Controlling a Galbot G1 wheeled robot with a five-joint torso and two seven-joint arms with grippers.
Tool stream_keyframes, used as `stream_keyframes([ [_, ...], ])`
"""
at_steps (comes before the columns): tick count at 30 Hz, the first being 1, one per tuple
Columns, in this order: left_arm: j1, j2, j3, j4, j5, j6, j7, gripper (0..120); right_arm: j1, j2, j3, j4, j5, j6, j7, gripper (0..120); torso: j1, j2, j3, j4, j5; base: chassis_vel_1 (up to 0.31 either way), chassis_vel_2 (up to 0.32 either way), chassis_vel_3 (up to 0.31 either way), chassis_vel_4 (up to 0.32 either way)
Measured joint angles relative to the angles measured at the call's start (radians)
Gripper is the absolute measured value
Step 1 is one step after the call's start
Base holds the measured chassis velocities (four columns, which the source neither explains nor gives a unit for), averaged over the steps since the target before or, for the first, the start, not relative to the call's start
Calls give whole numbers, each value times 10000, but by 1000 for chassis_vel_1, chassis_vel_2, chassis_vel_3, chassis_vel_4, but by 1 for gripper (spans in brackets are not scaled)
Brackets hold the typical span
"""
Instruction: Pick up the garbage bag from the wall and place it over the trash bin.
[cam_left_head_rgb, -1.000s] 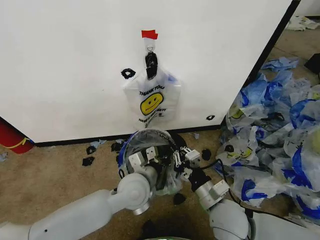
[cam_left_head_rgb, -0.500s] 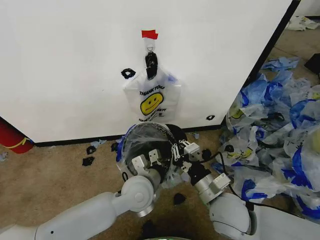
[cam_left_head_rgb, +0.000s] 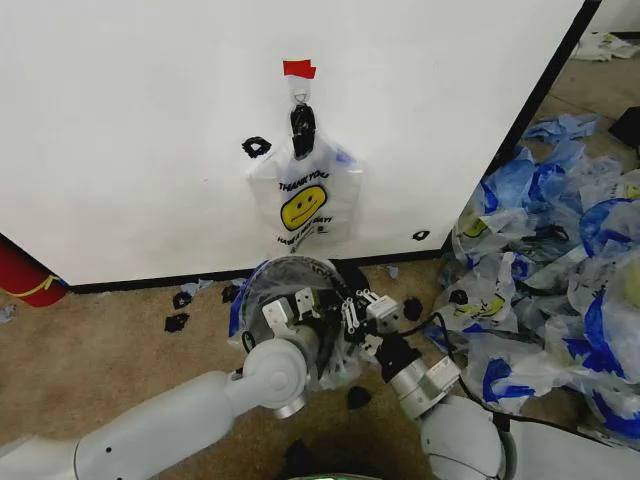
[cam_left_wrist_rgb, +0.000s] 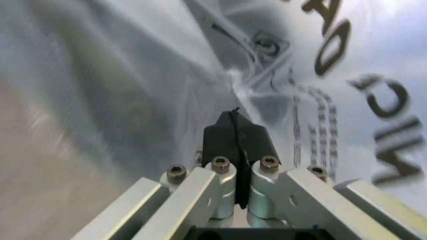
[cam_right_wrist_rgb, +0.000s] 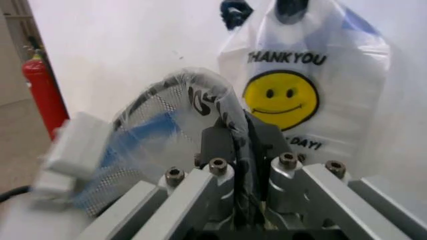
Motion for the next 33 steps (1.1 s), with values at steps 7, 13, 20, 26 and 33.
stream_keyframes([
  [7,-67,-350,-155,548,236,-34,199,0,-267,-127,-214,74,-445,189,-215,1,0,0,0,-2,0,0,0,0,0],
  [13,-100,-465,-157,702,316,-47,244,0,-315,-126,-231,73,-584,255,-257,1,0,0,0,-1,1,0,0,0,0],
  [20,-69,-357,-84,524,304,-54,203,0,-283,-29,-5,-147,-402,265,-181,1,0,0,0,0,0,0,0,0,0],
  [26,7,123,-77,-35,219,-59,58,0,-308,253,242,-371,193,180,171,1,0,0,0,-1,-1,0,0,0,0],
  [33,169,635,-224,-583,80,-57,-8,0,-446,613,484,-592,679,61,627,1,0,0,0,0,1,0,0,0,0],
])
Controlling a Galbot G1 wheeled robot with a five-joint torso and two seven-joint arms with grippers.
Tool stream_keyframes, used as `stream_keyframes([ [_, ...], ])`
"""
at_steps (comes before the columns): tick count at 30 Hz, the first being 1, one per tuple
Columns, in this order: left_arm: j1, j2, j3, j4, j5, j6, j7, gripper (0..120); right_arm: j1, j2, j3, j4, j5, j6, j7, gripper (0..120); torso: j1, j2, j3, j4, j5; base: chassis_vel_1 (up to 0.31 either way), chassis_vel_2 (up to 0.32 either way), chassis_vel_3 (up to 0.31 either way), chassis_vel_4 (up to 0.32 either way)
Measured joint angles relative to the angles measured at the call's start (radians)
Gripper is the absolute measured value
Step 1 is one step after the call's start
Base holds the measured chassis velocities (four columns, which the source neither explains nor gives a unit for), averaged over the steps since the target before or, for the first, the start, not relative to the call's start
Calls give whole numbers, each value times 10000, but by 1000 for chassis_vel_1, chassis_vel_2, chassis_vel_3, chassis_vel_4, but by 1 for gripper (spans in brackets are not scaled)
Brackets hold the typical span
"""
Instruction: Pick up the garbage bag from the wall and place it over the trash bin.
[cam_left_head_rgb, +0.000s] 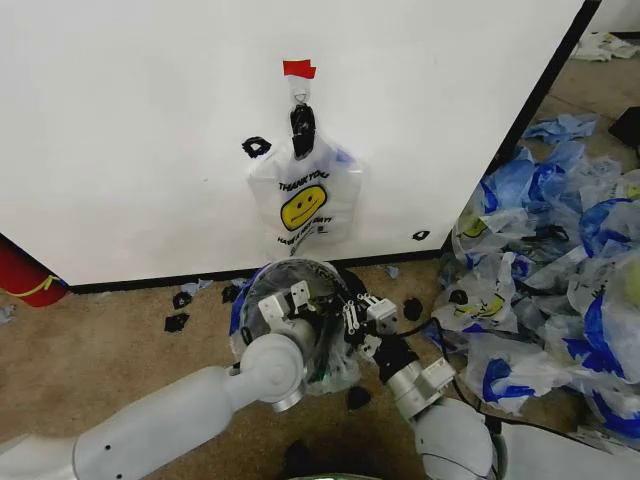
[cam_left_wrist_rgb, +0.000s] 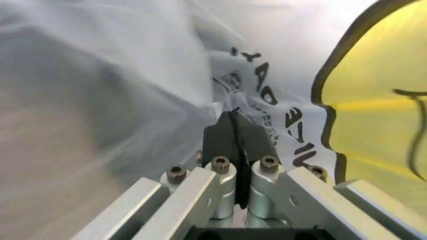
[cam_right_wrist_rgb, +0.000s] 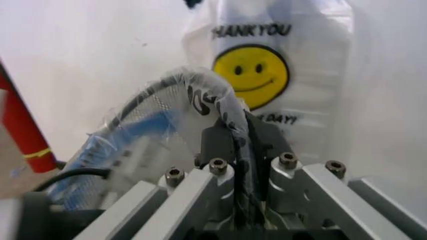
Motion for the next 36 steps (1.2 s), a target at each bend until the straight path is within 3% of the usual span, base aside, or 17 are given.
stream_keyframes([
  [17,628,934,-870,-1041,-8,59,-5,0,-549,746,532,-332,720,-43,763,1,0,0,0,0,-1,0,0,0,0],
  [23,1292,1512,-2106,-1988,511,197,325,0,-876,1355,940,-372,1566,34,1101,1,0,0,0,-1,-2,0,0,0,0],
  [29,2498,1792,-3678,-2511,833,285,624,0,-981,1823,1013,-471,1915,86,1309,1,0,1,0,-2,-5,0,0,0,0],
  [36,3414,2095,-4737,-2895,1584,465,855,0,-1023,2124,1375,-477,2140,98,1317,1,0,1,0,-1,1,0,0,0,0],
])
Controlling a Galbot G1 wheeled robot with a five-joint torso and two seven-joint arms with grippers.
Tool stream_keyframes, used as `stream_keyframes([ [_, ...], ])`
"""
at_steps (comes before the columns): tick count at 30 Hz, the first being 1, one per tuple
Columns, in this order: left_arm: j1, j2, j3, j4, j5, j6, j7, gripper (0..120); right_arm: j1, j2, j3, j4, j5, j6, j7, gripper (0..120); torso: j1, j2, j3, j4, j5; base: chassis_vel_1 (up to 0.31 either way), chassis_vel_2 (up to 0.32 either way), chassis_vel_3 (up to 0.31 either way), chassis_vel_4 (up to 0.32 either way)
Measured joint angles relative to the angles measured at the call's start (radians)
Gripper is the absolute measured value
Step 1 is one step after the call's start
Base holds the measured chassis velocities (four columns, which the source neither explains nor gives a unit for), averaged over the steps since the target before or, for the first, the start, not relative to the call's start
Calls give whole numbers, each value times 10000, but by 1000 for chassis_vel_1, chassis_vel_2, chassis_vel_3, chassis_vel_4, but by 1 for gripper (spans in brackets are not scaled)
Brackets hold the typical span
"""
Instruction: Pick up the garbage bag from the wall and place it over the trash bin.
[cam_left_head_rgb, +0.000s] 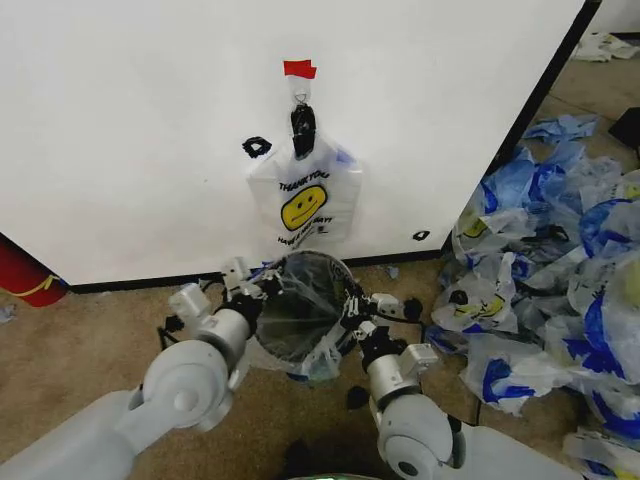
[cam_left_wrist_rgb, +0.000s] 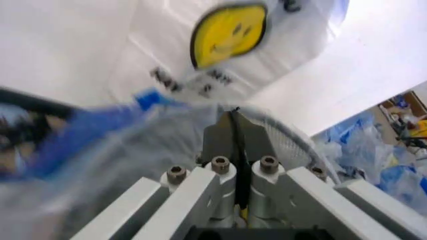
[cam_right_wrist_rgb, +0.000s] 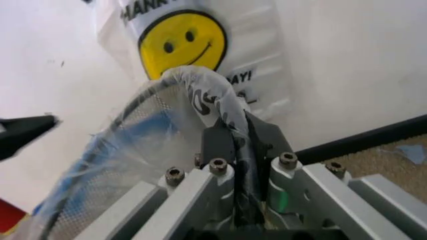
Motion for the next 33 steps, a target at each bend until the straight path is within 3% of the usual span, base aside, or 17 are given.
stream_keyframes([
  [7,226,159,-435,1,511,154,62,0,-235,47,392,137,58,102,-100,1,0,0,1,-1,-3,0,0,0,0],
  [10,361,279,-518,121,789,324,100,7,-379,32,599,266,72,128,-156,1,0,0,1,-1,-2,0,0,0,0],
  [33,1023,541,-977,405,1365,554,505,93,-1048,-257,2235,813,679,311,-682,1,0,0,1,1,-2,0,0,0,0],
])
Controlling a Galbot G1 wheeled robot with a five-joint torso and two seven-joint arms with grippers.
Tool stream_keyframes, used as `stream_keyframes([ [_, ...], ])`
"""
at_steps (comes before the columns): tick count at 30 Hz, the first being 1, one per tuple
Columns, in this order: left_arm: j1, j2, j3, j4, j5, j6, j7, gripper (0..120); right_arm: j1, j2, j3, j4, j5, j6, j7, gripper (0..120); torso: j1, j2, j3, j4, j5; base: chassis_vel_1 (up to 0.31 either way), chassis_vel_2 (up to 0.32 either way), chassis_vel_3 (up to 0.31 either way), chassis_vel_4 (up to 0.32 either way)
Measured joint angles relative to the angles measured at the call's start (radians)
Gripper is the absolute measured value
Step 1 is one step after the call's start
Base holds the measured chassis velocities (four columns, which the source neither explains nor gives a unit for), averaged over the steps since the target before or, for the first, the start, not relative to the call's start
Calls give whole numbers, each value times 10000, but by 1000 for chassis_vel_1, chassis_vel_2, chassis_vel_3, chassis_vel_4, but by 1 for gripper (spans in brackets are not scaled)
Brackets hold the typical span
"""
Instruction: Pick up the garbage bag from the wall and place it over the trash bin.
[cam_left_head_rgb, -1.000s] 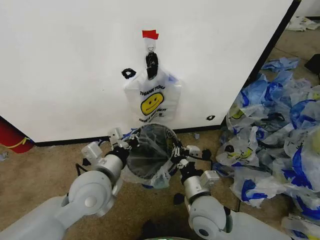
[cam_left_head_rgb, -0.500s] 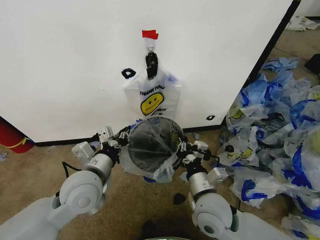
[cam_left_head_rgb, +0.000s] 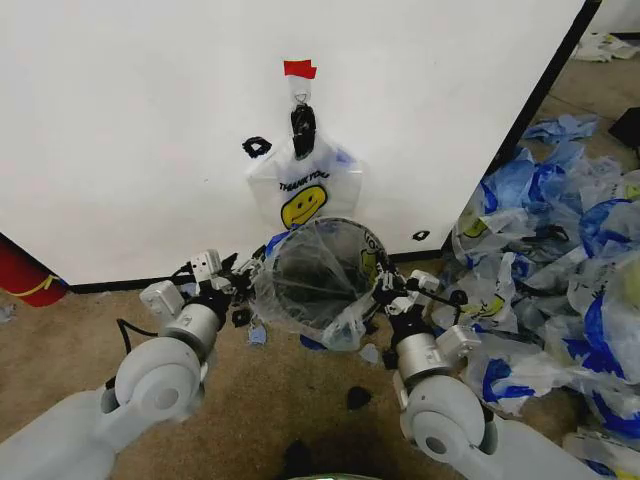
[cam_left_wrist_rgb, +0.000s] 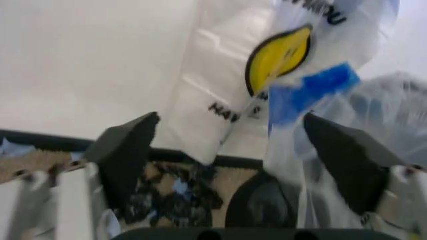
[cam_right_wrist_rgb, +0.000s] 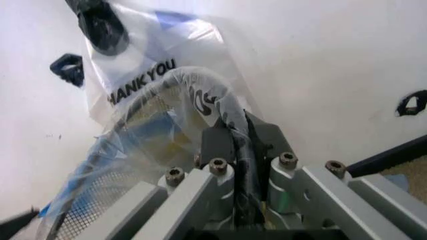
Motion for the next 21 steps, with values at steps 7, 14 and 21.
stream_keyframes([
  [7,65,-325,-114,-505,-699,-213,-8,100,122,82,253,44,228,-8,17,1,0,0,-1,0,0,0,0,0,0],
  [14,41,-487,-235,-774,-1124,-483,174,96,155,146,437,-12,287,-33,42,1,0,0,-1,-1,0,0,0,0,0],
  [21,211,-604,-106,-447,-948,-540,337,93,246,244,514,-7,340,-64,92,1,0,0,-1,1,-1,0,0,0,0],
])
